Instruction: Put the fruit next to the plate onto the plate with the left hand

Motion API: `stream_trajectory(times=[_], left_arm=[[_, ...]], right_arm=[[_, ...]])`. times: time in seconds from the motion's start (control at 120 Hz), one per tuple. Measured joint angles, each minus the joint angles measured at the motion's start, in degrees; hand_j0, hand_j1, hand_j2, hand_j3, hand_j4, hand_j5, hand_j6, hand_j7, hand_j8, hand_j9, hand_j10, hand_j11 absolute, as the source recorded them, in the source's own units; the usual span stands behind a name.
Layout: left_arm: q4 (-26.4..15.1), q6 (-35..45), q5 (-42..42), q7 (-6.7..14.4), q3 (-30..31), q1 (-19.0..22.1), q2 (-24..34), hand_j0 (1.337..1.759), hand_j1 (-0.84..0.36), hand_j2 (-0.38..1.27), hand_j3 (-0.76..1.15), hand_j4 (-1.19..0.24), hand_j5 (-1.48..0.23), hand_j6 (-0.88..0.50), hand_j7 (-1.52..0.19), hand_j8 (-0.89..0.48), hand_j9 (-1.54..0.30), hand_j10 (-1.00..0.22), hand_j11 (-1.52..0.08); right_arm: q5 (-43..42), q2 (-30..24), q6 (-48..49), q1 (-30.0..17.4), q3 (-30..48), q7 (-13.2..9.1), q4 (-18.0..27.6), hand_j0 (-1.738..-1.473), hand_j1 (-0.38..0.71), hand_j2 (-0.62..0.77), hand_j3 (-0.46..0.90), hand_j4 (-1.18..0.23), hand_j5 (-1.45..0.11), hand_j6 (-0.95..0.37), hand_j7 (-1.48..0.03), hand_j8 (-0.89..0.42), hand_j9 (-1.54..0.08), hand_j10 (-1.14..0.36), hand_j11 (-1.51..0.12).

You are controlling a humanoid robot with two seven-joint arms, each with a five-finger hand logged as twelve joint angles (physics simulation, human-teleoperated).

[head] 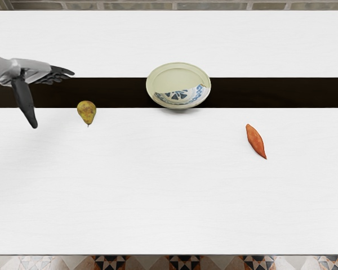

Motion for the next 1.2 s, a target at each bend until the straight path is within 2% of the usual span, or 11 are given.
stream_trajectory(times=[0.142,0.2,0.25,0.317,0.442,0.508,0.575,0.692,0.825,0.958,1.2], left_arm=[[0.11,0.0,0.99,-0.55,-0.06,-0.02,-1.12,1.658,0.35,0.0,0.0,0.0,0.0,-0.01,0.0,-0.01,0.0,0.0,0.0],[0.29,0.0,2.31,0.48,0.04,-2.6,-3.21,1.658,0.35,0.0,0.0,0.0,0.0,-0.01,0.0,-0.01,0.0,0.0,0.0],[0.45,0.0,3.17,3.41,0.09,-4.32,-4.29,1.658,0.35,0.0,0.0,0.0,0.0,-0.01,0.0,-0.01,0.0,0.0,0.0],[0.6,0.0,3.85,8.81,0.13,-5.01,-8.45,1.658,0.35,0.0,0.0,0.0,0.0,-0.01,0.0,0.0,0.0,0.0,0.0],[1.91,0.01,5.59,20.57,0.81,-5.26,-14.78,1.658,0.35,0.0,0.0,0.0,0.0,0.0,0.0,0.0,0.0,0.0,0.0],[2.26,0.01,8.74,24.18,1.38,-5.22,-17.54,1.658,0.35,0.0,0.0,0.0,0.0,0.0,0.0,0.0,0.0,0.0,0.0],[1.78,0.01,12.84,26.22,1.69,-4.82,-18.95,1.658,0.35,0.0,0.0,0.0,0.0,0.0,0.0,0.0,0.0,0.0,0.0],[-0.39,1.94,18.52,27.75,3.58,-4.58,-20.17,1.658,0.35,0.0,0.0,0.0,0.0,0.0,0.0,0.0,0.0,0.0,0.0],[-1.65,10.95,21.24,28.29,9.69,-4.62,-21.03,1.658,0.35,0.0,0.0,0.0,0.0,0.0,0.0,0.0,0.0,0.0,0.0],[-3.08,17.88,22.04,28.44,12.16,-3.41,-20.99,1.658,0.35,0.0,0.0,0.0,0.0,0.0,0.0,0.0,0.0,0.0,0.0],[-3.8,20.67,22.32,26.57,13.07,-2.03,-22.73,1.658,0.35,0.0,0.0,0.0,0.0,0.0,0.0,0.0,0.0,0.0,0.0]], right_arm=[[0.0,0.0,-0.02,0.07,0.07,-0.06,-0.05,-1.658,-0.31,-0.01,0.0,-0.03,-0.04,-0.03,-0.04,-0.03,-0.04,-0.03,-0.04],[0.0,0.0,-0.02,0.11,0.07,-0.04,-0.05,-1.658,-0.31,-0.01,0.0,-0.03,-0.04,-0.03,-0.04,-0.03,-0.04,-0.03,-0.04],[0.0,0.0,-0.02,0.13,0.07,-0.03,-0.06,-1.658,-0.31,-0.01,0.0,-0.03,-0.04,-0.03,-0.04,-0.03,-0.04,-0.03,-0.04],[0.0,0.0,-0.02,0.15,0.07,-0.02,-0.06,-1.658,-0.31,-0.01,0.0,-0.03,-0.04,-0.03,-0.04,-0.03,-0.04,-0.03,-0.04],[0.0,0.0,0.02,0.14,0.06,-0.01,-0.06,-1.658,-0.31,-0.01,0.0,-0.03,-0.04,-0.03,-0.04,-0.03,-0.04,-0.03,-0.04],[0.0,0.0,0.04,0.11,0.06,-0.01,-0.06,-1.658,-0.31,-0.01,0.0,-0.03,-0.04,-0.03,-0.04,-0.03,-0.04,-0.03,-0.04],[0.0,0.0,0.05,0.1,0.06,-0.01,-0.06,-1.658,-0.31,-0.01,0.0,-0.03,-0.04,-0.03,-0.04,-0.03,-0.04,-0.03,-0.04],[0.0,0.0,0.06,0.2,0.05,-0.01,-0.12,-1.658,-0.31,-0.01,0.0,-0.03,-0.04,-0.03,-0.04,-0.03,-0.04,-0.03,-0.04],[0.0,0.0,0.06,0.27,0.06,-0.01,-0.14,-1.658,-0.31,-0.01,0.0,-0.03,-0.04,-0.03,-0.04,-0.03,-0.04,-0.03,-0.04],[0.0,0.0,0.03,0.29,0.06,-0.01,-0.15,-1.658,-0.31,-0.01,0.0,-0.03,-0.04,-0.03,-0.04,-0.03,-0.04,-0.03,-0.04],[0.0,0.0,-0.13,-0.01,0.13,-0.01,-0.15,-1.658,-0.31,-0.01,0.0,-0.03,-0.04,-0.03,-0.04,-0.03,-0.04,-0.03,-0.04]])
